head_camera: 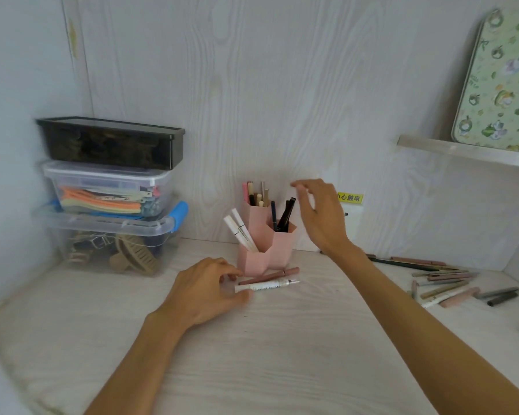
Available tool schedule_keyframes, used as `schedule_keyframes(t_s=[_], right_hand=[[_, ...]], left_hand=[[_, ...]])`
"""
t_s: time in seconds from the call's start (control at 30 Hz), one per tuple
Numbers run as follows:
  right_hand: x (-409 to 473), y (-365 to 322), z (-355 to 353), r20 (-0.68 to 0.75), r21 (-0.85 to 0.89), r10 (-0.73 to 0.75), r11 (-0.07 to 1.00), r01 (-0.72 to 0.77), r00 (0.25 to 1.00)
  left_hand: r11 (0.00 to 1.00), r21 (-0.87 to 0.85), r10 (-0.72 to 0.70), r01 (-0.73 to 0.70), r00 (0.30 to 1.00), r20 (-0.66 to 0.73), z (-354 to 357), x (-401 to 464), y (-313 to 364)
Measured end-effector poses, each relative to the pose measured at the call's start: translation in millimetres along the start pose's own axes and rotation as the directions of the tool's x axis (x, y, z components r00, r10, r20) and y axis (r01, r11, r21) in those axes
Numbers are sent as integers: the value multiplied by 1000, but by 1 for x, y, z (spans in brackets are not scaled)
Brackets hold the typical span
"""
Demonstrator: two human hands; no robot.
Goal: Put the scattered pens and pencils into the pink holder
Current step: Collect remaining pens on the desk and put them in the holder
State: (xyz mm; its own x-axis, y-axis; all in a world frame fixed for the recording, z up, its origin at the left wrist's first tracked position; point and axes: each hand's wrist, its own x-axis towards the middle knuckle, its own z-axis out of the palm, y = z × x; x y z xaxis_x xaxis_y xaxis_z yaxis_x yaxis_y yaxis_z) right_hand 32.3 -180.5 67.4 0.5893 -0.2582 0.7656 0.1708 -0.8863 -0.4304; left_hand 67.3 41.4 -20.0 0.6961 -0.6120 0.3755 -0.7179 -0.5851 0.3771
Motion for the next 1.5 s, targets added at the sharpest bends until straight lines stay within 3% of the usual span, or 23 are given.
schedule_keyframes(t_s=[0.07, 0.13, 0.23, 0.3, 0.4, 0.53, 0.63, 0.7, 0.8, 0.9, 1.0, 1.1, 1.2, 1.33, 1.43, 1.5], right_hand=[[-22, 14, -9, 1, 29, 91, 995, -91, 996], [-45, 31, -15, 195, -23, 141, 990, -139, 971], [-73, 53, -15, 533, -83, 139, 990, -113, 835], [-84, 61, -12, 627, -138, 130, 989, -55, 768], [-88, 64, -8, 609, -191, 106, 981, 16, 786], [-87, 66, -12, 523, -116, 80, 993, -23, 849], [-87, 68, -15, 481, 16, 144, 985, -173, 865], [-87, 69, -16, 456, 131, 226, 940, -316, 861], [-85, 72, -14, 422, 223, 294, 884, -412, 858], [-84, 72, -15, 377, 319, 344, 823, -470, 860], [-80, 70, -20, 356, 444, 418, 711, -545, 836], [-76, 68, -24, 370, 520, 493, 592, -615, 787], [-73, 67, -29, 345, 597, 533, 510, -619, 773], [-73, 68, -31, 321, 619, 551, 494, -611, 770], [-73, 67, -32, 295, 614, 562, 507, -604, 772], [-73, 66, -33, 273, 623, 574, 506, -597, 772]], left_hand=[[999, -24, -24, 24, 1000, -5, -3, 0, 1], [997, -56, -64, 62, 998, -23, -7, -1, 1], [997, -29, -70, 70, 998, -4, -8, -2, 0], [998, -23, -64, 65, 997, 37, -6, -3, 0], [989, -133, -61, 65, 998, 31, -5, -2, 0], [878, -478, -117, 30, 981, -154, -8, 2, 6], [743, -666, -183, -71, 935, -304, -13, 5, 20], [703, -698, -263, -137, 862, -434, -20, 11, 30], [742, -626, -287, -242, 729, -621, -35, 32, 52], [793, -532, -226, -297, 668, -709, -49, 55, 82], [872, -426, -159, -242, 682, -714, -45, 72, 104], [987, -135, -28, -90, 727, -686, -29, 78, 106], [1000, 20, -2, 19, 792, -611, -15, 80, 99], [977, 211, 96, 13, 861, -500, -3, 76, 87], [951, 305, 210, -57, 843, -495, -3, 70, 82], [968, 251, 167, -33, 826, -538, 2, 59, 76]])
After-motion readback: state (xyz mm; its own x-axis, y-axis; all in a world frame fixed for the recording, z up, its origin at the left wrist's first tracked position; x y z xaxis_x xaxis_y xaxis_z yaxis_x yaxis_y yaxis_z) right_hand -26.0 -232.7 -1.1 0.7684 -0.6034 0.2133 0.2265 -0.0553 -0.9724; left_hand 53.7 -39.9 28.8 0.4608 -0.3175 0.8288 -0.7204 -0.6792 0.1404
